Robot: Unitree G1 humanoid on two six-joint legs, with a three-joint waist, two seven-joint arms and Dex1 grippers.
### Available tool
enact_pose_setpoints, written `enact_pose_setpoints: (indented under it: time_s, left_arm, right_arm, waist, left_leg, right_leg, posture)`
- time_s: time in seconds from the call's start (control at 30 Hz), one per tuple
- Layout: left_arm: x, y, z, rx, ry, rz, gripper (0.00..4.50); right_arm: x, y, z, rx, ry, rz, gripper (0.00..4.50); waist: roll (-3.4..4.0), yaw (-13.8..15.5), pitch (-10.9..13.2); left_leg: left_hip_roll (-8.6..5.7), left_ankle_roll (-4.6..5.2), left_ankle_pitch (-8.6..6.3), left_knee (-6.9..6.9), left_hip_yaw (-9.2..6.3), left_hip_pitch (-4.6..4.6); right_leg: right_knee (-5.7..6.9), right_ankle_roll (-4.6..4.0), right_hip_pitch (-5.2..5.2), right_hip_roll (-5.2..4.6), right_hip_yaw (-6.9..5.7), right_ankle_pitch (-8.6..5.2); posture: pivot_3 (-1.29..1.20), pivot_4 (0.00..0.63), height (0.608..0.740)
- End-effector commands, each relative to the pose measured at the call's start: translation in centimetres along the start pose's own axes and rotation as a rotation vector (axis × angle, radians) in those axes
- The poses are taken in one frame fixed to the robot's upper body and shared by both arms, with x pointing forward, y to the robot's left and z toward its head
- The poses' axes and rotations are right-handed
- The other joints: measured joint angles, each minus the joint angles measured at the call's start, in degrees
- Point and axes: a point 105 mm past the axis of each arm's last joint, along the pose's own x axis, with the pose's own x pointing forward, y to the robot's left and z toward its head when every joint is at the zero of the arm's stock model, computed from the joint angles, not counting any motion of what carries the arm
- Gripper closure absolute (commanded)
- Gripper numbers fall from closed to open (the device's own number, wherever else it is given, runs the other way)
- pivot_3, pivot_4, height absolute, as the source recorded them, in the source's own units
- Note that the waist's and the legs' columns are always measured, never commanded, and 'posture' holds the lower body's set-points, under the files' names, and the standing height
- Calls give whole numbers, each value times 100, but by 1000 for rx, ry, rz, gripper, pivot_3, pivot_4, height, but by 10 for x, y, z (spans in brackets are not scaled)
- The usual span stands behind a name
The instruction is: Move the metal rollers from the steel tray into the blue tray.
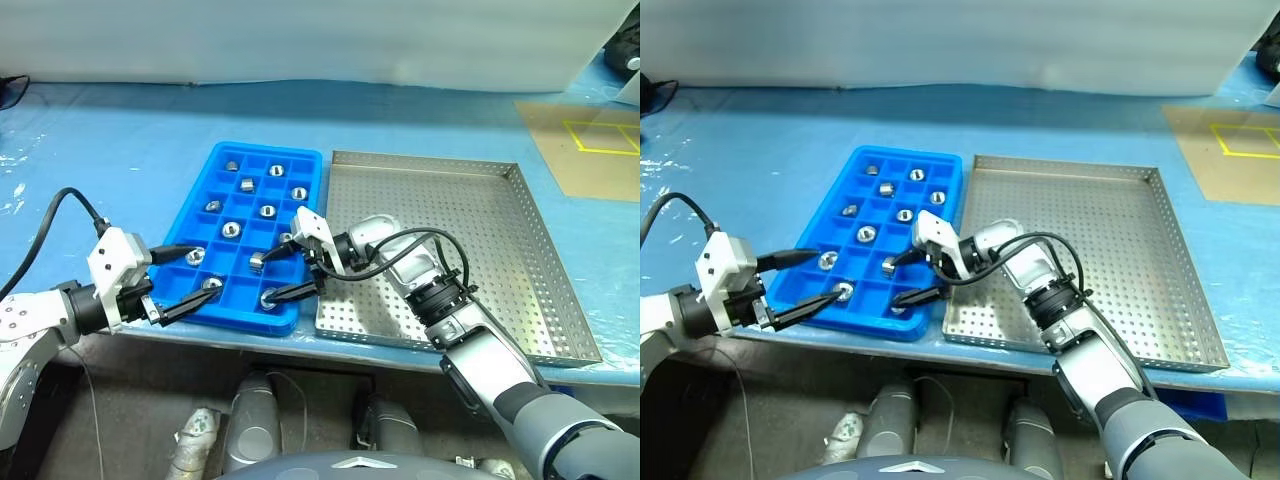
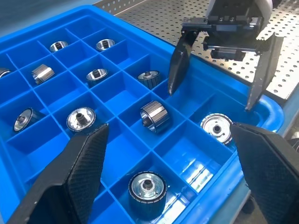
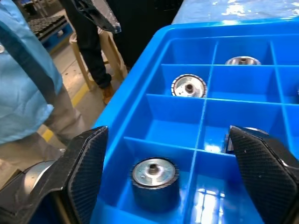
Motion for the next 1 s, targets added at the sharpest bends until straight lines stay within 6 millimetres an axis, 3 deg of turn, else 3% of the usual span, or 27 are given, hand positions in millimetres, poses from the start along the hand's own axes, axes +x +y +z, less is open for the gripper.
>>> enact_pose_setpoints:
  time_s: [0.03, 0.23, 0.37, 0.5, 0.67, 0.8, 1.0]
  left_arm:
    - [8, 5, 8, 45, -31, -30, 111]
    - [45, 19, 17, 72, -107, -108, 111]
    - [77, 28, 21, 70, -153, -168, 111]
    - [124, 45, 30, 48, -247, -151, 111]
    - [159, 35, 26, 42, -252, -265, 111]
    - [171, 31, 28, 40, -258, -313, 111]
    - [175, 29, 29, 46, -262, -352, 111]
  right_arm:
    - [-21, -18, 26, -73, -66, -114, 213]
    - [-71, -38, 43, -99, -106, -335, 213]
    - [-108, -44, 32, -76, -83, -514, 213]
    - [-150, -43, 12, -29, -66, -769, 213]
    - [-188, -29, -3, 29, -78, -1017, 213]
    - [-202, -17, -9, 67, -83, -1119, 213]
    - [-199, -12, -13, 92, -89, -1163, 213]
  waist:
    - [0, -4, 0]
    - [-1, -47, -2]
    - [-6, -152, -6]
    - [-9, -325, -9]
    - [-10, -657, -9]
    - [-10, -888, -9]
    - [-10, -978, -9]
  left_leg:
    - [0, -1, 0, 2, 0, 2]
    - [-2, -8, 6, 20, 2, 12]
    - [-5, -14, 10, 30, 4, 15]
    - [-8, -19, 15, 34, 6, 13]
    - [-9, -31, 23, 46, 9, 8]
    - [-5, -25, 20, 34, 11, 12]
    - [-6, -5, 7, 40, 18, 40]
  right_leg:
    - [4, 0, 0, 0, 1, 0]
    - [31, -5, 3, 1, 12, 3]
    - [34, -26, 13, 2, 16, 18]
    - [29, -29, 19, 3, 22, 21]
    - [23, -26, 12, 6, 30, 23]
    - [16, -27, 10, 12, 30, 23]
    - [16, -28, 31, 10, 40, 24]
  posture:
    - [220, 150, 740]
    - [93, 150, 740]
    - [-55, 150, 740]
    - [-204, 150, 740]
    - [-316, 150, 740]
    - [-366, 150, 740]
    - [-396, 150, 740]
